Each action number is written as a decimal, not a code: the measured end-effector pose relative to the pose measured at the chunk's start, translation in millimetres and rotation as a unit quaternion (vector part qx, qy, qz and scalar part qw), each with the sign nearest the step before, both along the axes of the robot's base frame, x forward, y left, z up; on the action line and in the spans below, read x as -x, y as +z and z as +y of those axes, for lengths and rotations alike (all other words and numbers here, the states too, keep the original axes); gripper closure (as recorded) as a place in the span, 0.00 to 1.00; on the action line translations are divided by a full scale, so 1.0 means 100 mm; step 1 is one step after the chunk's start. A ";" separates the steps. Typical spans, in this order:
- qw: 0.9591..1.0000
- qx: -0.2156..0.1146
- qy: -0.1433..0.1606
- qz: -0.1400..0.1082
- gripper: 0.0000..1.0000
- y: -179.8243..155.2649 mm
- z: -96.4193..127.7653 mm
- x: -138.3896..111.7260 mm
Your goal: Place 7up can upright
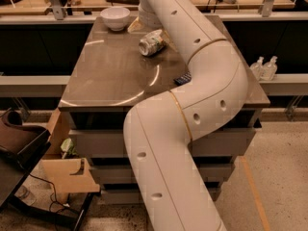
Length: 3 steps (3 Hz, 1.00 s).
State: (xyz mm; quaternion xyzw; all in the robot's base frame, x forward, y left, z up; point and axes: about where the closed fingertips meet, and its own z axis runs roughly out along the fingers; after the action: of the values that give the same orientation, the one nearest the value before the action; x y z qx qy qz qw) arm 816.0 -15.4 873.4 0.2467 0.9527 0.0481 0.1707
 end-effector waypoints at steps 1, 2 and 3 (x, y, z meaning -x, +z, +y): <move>1.000 -0.001 0.002 0.008 0.00 -0.07 -0.06 0.01; 1.000 0.002 0.002 0.012 0.00 -0.10 -0.09 0.02; 1.000 0.023 0.005 0.009 0.00 -0.07 -0.07 0.01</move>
Offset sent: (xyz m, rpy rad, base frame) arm 0.1748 -0.0291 0.0975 -0.0332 0.0892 -0.0062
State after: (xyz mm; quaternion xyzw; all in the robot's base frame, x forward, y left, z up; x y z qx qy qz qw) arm 815.0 -22.0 866.3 0.2385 0.9563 0.0251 0.1676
